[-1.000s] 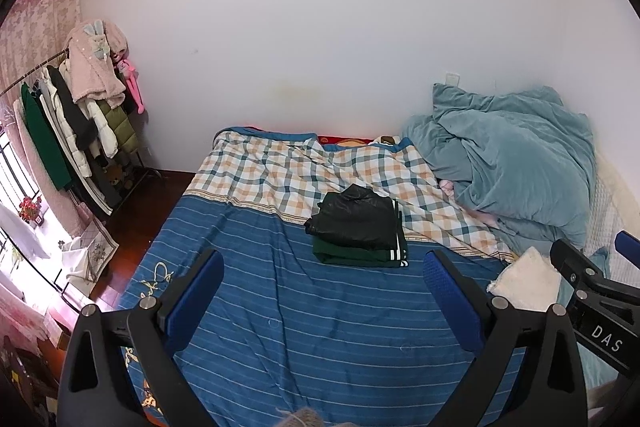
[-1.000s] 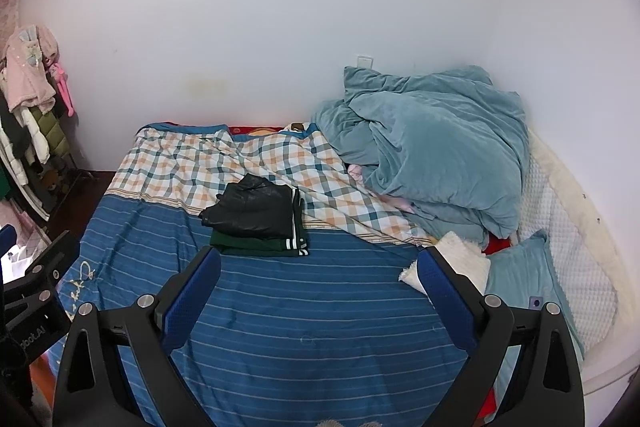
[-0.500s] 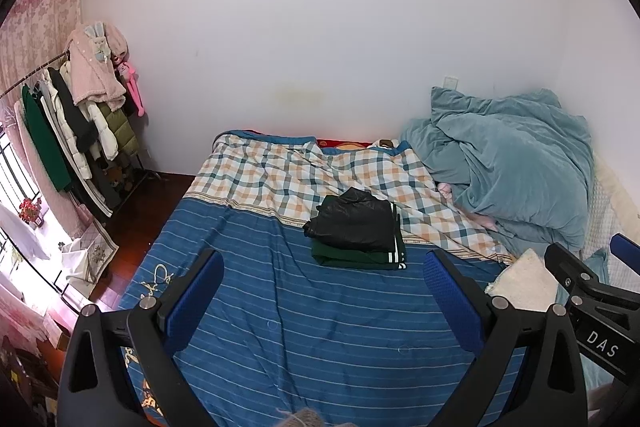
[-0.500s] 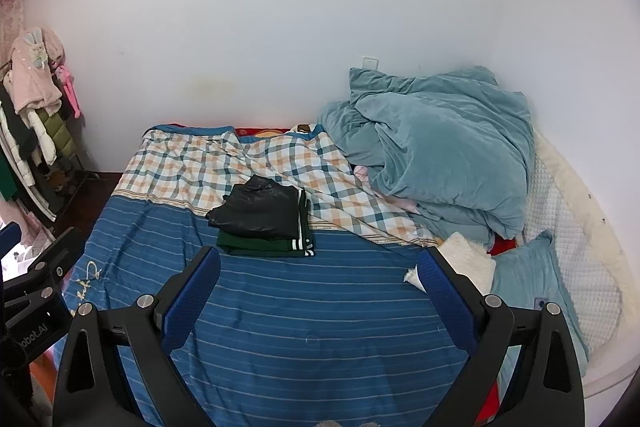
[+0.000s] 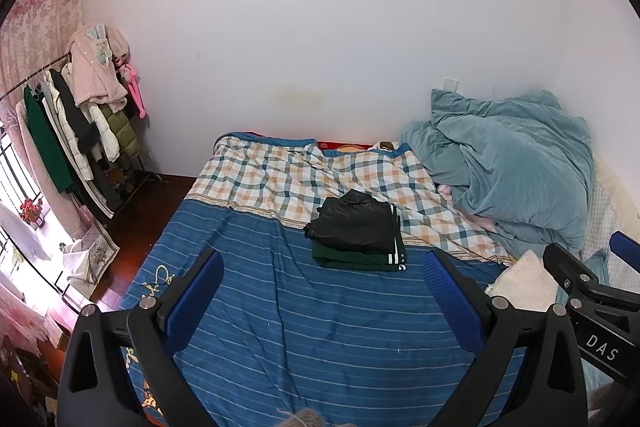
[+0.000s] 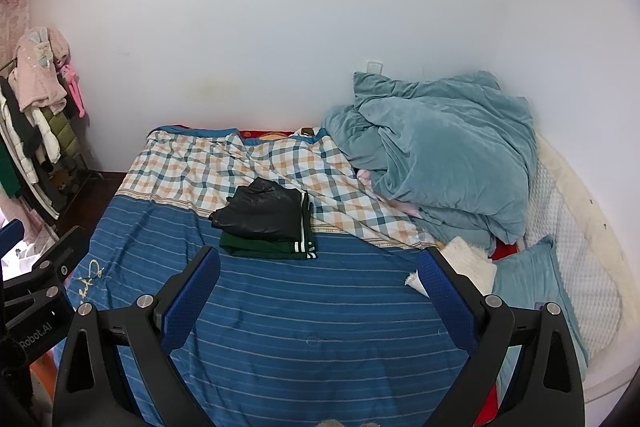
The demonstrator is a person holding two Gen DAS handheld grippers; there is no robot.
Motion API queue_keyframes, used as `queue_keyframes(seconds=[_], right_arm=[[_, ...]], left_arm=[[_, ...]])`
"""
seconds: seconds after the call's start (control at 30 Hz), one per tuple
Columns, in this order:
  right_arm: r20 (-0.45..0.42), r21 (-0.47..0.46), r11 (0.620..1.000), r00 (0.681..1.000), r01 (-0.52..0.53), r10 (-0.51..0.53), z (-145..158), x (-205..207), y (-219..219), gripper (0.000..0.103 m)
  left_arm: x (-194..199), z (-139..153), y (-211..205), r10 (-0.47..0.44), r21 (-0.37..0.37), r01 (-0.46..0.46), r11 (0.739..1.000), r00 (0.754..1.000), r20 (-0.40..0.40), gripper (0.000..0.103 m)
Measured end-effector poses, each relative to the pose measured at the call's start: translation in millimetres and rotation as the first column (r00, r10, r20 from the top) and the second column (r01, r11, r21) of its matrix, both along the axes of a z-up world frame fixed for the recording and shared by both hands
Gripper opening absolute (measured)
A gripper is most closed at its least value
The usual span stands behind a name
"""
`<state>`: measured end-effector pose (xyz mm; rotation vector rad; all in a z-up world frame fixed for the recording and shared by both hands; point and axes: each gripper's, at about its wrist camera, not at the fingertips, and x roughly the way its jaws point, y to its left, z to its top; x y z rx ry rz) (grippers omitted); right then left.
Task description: Fold large clothes
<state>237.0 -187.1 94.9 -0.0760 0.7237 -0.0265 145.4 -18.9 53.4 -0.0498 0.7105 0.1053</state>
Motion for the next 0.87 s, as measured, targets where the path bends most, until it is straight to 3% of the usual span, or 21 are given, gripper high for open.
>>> queue_keyframes(seconds=[0.87], right_arm=[[-0.002,0.006,1.0,1.0,0.002,-0.002,2.1,-2.0,5.8,0.101]], left_arm=[[-4.2,3.9,3.1,0.023,0.017,-0.023,1.0,1.0,0.006,0.102]])
